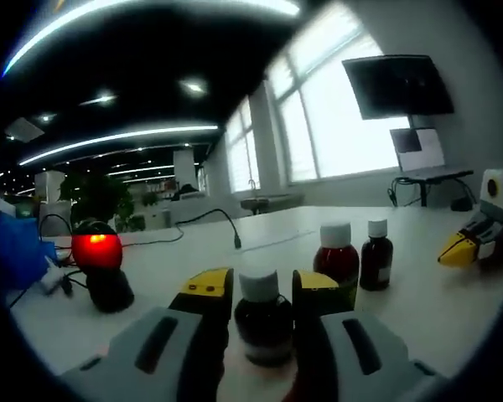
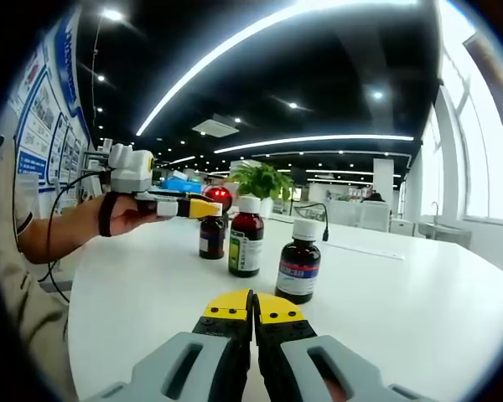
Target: Rotate the medicine bottle to make it face forward pick up the medicine bottle inspect the drug traceability code place the medicine on the table
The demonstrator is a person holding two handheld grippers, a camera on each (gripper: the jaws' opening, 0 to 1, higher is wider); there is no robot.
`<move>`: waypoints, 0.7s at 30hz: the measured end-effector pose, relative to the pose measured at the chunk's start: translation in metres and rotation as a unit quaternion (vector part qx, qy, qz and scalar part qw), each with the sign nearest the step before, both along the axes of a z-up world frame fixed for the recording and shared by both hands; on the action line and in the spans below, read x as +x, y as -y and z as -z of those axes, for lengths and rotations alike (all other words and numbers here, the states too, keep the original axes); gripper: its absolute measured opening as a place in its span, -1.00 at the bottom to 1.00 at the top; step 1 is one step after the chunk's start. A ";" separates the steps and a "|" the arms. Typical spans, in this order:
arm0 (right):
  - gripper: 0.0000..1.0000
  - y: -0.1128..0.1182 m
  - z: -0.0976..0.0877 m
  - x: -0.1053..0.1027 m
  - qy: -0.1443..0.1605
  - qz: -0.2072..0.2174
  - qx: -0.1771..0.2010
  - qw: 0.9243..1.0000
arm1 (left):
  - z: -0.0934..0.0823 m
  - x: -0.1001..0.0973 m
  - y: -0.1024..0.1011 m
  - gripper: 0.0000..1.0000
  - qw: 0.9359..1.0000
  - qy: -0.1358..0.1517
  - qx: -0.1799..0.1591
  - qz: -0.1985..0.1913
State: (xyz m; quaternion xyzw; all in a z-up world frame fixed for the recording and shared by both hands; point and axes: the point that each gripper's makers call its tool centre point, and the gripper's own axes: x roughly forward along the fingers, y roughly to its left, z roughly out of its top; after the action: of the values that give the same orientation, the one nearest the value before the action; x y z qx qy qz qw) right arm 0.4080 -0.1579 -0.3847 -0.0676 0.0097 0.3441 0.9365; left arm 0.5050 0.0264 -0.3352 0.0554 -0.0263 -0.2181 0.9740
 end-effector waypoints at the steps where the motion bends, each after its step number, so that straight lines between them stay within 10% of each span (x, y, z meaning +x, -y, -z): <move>1: -1.00 0.000 0.000 0.000 0.000 0.000 0.000 1.000 | -0.001 0.000 -0.001 -0.59 1.000 0.002 -0.004 -0.006; 21: -1.00 0.001 -0.001 0.002 0.002 -0.003 0.000 1.000 | 0.005 0.003 -0.004 -0.75 0.998 0.000 0.008 -0.060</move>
State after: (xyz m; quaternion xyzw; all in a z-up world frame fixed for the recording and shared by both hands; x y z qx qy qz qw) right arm 0.4098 -0.1594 -0.3840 -0.0686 0.0075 0.3464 0.9355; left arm 0.5085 0.0300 -0.3405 0.0652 -0.0215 -0.1594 0.9848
